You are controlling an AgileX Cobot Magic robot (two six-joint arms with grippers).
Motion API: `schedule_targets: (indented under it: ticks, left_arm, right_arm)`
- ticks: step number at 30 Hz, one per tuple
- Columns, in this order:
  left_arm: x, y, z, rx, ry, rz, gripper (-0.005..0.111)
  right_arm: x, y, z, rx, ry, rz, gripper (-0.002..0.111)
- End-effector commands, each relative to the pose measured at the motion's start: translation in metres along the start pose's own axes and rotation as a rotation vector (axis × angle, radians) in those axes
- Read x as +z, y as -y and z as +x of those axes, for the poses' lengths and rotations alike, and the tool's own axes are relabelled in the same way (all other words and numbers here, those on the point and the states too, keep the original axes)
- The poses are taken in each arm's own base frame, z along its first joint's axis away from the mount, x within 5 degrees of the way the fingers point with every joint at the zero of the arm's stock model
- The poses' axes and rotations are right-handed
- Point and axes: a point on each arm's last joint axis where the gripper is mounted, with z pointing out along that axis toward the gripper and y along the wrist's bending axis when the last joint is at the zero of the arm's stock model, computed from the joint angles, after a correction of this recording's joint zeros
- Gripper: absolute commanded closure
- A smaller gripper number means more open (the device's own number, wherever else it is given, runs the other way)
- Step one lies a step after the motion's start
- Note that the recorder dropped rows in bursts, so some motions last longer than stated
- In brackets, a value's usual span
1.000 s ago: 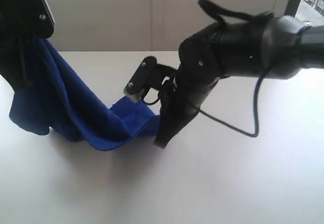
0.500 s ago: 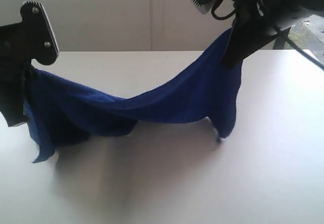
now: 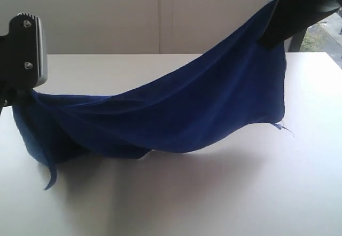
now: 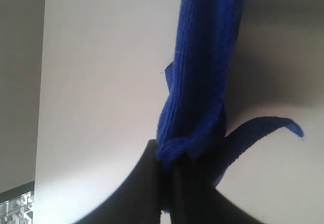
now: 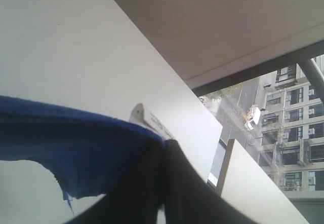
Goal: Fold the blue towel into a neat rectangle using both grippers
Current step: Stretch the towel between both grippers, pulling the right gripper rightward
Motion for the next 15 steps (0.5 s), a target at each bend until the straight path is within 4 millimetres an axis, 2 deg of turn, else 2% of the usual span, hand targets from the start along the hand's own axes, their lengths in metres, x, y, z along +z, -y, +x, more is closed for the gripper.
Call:
schedule_targets:
  ticks: [1,9,15]
  left_arm:
    - [-0.012,0.005,0.003,-0.007,-0.006,0.028,0.107]
    - [-0.017,0.015,0.006,-0.004,-0.026,0.133,0.107]
    - [-0.042,0.018,0.002,0.012,0.101,0.123,0.107]
  right_arm:
    - [-0.011,0.010,0.001,0.017,0.029,0.048,0.108]
    - [-0.029,0.022,0.008,0.053,0.037,0.088,0.108]
    - [-0.047,0.028,0.018,0.115,0.021,0.068,0.108]
